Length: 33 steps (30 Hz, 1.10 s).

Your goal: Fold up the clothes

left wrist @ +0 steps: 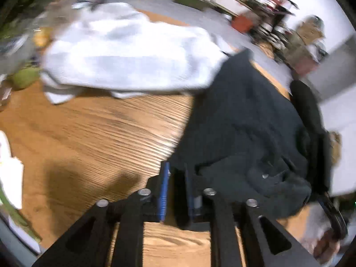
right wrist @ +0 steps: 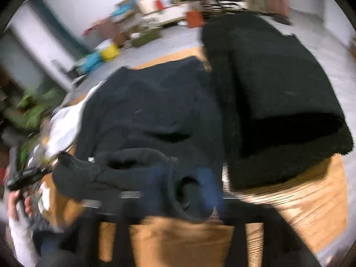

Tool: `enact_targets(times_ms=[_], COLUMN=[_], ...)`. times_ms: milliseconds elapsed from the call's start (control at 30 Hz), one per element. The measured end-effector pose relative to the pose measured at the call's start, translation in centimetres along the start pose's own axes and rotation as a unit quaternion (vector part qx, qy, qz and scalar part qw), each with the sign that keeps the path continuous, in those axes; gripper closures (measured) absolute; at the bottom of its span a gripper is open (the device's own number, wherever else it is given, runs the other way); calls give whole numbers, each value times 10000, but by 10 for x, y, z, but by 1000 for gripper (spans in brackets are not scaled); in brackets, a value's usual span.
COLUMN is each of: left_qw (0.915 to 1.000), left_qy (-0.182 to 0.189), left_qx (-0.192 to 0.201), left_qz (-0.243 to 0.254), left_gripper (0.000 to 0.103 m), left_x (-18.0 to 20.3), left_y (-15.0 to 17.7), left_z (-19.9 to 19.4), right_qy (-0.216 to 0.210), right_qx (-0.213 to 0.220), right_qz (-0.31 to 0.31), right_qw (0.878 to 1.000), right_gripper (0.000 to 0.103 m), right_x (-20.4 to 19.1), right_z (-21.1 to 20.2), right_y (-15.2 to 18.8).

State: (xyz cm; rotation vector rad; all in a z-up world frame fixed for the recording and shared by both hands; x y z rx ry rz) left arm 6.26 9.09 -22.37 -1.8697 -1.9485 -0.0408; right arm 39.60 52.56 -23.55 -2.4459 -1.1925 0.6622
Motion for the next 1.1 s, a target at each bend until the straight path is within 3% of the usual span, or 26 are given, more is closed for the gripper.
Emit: enact_targets(times_ms=[33,67,267,367,467,533,567,667,767,833,867,933,1000,1033,1100], left_qw=[10000,9999,9945,9935,9928,9920,9916,9892,9895,9915,9921,9915,9901,9902,9911], left_qy=[42,24,-181,-87,-51,49,121,388,535,612,671,846,967,946,784], left_qx=[-18,-100,-997,-951,-1027,-1112,-1132,-1256,-1240,-1104,-1033,-977,-999,-999,-1023], left_qz=[69,115,253,620,609,589,609,650,516,315,221,137,189,230,347], left_gripper=[44,28,27,27,27,27,27,27,27,27,27,27,27,27,27], left_x=[-2,1,-20,-13,-13,-12,-10,-13,-24,-32,-34,-33,-22,-11,4], left_y=[1,-5,28,35,36,37,38,46,47,41,36,30,29,29,30], left_z=[5,15,83,95,109,117,119,121,116,109,107,107,112,111,113], right_qy=[-12,-15,402,505,607,374,242,-157,-555,-819,-741,-482,-221,-268,-380], right_qx=[42,55,-333,-502,-671,-932,-1069,-1481,-1887,-2154,-1993,-1523,-1047,-809,-739], right_qz=[-72,-168,-540,-699,-857,-919,-947,-1029,-1107,-1157,-1072,-846,-616,-499,-522], right_qw=[10000,9998,9972,9950,9922,9907,9894,9835,9742,9662,9712,9835,9923,9951,9952], right_gripper=[26,24,26,26,29,68,95,96,89,62,51,44,26,25,25], right_x=[0,0,8,8,8,4,2,-4,-10,-15,-11,-2,8,8,1], right_z=[0,1,35,53,70,67,65,59,52,47,43,34,25,25,35], right_y=[4,10,35,43,50,62,68,86,104,116,110,92,74,63,52])
Point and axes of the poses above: each gripper's, at about its wrist camera, not at the fingertips, and z roughly the way its jaws point, x to its right, y to its underside, the point moved 3 cm from there along z, roughly the way its jaws point, and after that the axes turned 6 degrees about -z, right-handed, at the moved point
